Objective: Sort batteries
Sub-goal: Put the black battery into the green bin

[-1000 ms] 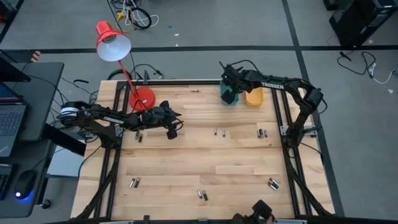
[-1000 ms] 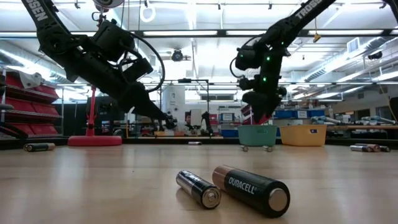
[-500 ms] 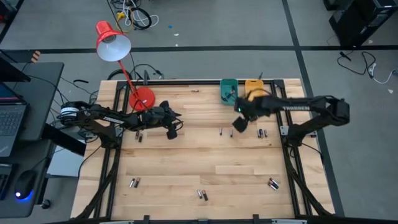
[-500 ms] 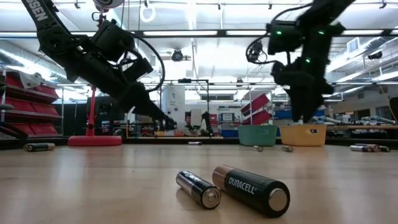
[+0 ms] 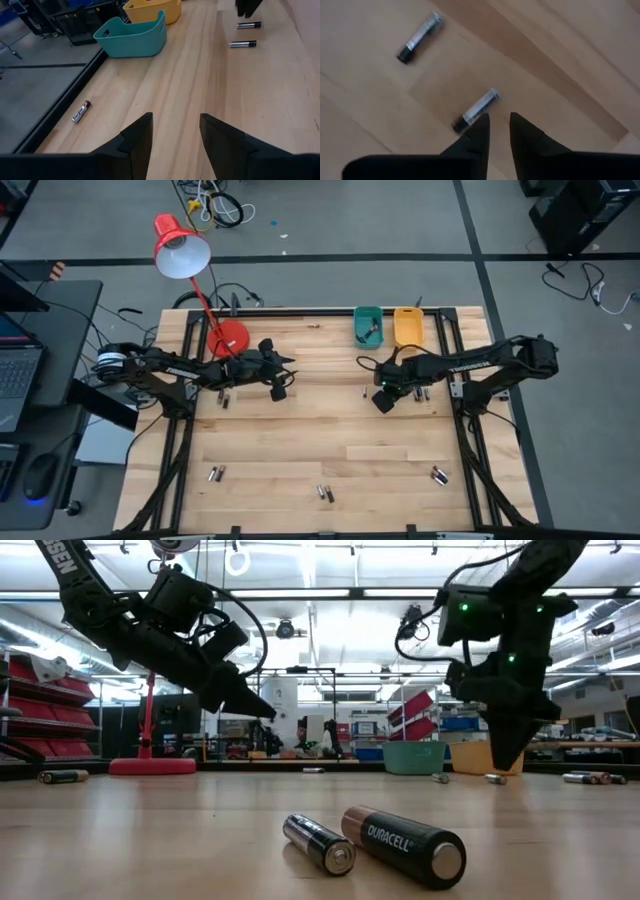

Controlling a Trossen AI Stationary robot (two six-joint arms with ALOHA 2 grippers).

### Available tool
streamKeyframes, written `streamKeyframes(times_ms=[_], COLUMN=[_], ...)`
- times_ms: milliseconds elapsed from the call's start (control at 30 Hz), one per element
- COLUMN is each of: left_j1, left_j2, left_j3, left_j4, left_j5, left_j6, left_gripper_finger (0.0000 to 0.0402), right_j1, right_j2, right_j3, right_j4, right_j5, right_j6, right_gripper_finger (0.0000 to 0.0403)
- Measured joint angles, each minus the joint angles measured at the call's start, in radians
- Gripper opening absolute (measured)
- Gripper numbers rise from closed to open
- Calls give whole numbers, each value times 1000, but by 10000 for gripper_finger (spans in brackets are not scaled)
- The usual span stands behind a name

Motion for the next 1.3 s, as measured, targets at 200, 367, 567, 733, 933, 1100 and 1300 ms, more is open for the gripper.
streamKeyframes(times_ms=[200, 367, 567, 733, 933, 1100, 1300], left_j1=[0, 0, 0, 0, 0, 0, -1], left_j2=[0, 0, 0, 0, 0, 0, 41], left_j3=[0, 0, 0, 0, 0, 0, 0], left_j4=[-1, -2, -2, -3, -15, -18, 22], left_j5=[0, 0, 0, 0, 0, 0, 156], left_j6=[-7, -7, -8, -11, -17, -17, -50], left_gripper_finger=[179, 179, 179, 179, 179, 179, 179], right_j1=[-28, -27, -27, -30, -40, -55, -65], right_j2=[74, 95, 99, 98, 71, 56, 60], right_j3=[2, 13, 56, 53, 52, 52, 52], right_j4=[-1, 14, 104, 174, 157, 194, 276], right_j5=[-10, -16, -19, -44, -16, -7, -8], right_j6=[-16, -17, -40, -69, -69, -77, -78], right_gripper_finger=[55, 55, 55, 55, 55, 55, 49])
